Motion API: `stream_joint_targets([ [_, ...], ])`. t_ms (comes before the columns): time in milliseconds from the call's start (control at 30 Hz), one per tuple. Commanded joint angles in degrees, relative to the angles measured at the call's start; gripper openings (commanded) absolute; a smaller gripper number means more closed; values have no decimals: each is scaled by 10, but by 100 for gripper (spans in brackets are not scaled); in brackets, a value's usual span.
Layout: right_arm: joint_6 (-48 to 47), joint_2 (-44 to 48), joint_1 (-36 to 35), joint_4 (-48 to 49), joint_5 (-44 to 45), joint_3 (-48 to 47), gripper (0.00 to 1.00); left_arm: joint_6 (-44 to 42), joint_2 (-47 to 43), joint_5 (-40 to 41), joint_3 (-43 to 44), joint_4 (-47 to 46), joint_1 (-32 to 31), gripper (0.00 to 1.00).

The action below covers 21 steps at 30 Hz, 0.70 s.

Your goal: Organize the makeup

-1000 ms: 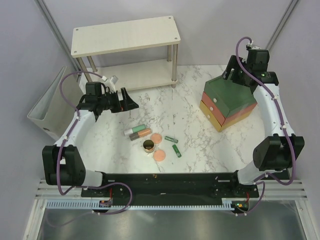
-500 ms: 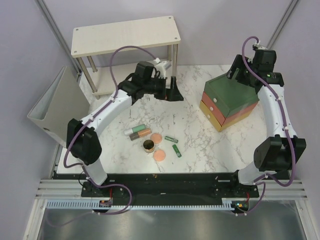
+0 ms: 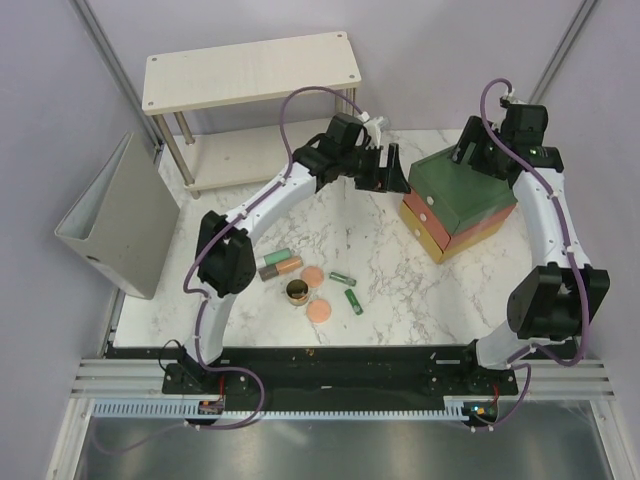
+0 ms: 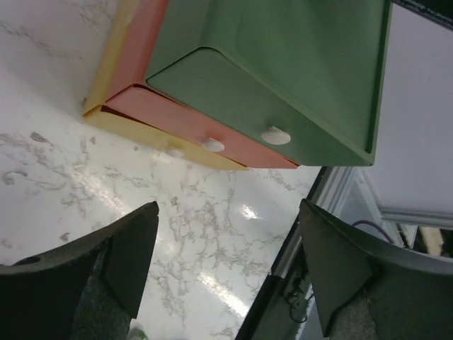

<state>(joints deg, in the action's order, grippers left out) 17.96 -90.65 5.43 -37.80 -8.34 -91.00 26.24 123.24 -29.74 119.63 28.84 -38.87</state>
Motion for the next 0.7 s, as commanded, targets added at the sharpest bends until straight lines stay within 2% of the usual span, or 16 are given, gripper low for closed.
stream_joint_targets([
  [0, -9, -22, 2, 12, -20, -17, 89, 147, 28, -88, 12, -104, -1, 75],
  [67, -9, -30, 1, 10, -22, -28, 87, 170, 34, -103, 10, -135, -5, 69],
  [167, -7, -37, 1, 10, -25, -32, 76, 228, 30, -124, -28, -190, -8, 64],
  [200, -11, -37, 2, 10, -31, -31, 55, 260, 26, -126, -57, -230, -8, 63],
  [267, -13, -37, 2, 10, -36, -28, 22, 283, 23, -134, -77, -256, -10, 63],
  [300, -8, -37, 1, 10, -31, -18, 0, 308, 23, -138, -96, -285, -12, 63],
  [433, 0, -31, 1, 10, -25, 10, 0, 387, 22, -154, -161, -399, -15, 63],
  [667, 1, -20, 1, 11, -5, 54, 0, 435, 56, -167, -151, -453, -19, 62],
])
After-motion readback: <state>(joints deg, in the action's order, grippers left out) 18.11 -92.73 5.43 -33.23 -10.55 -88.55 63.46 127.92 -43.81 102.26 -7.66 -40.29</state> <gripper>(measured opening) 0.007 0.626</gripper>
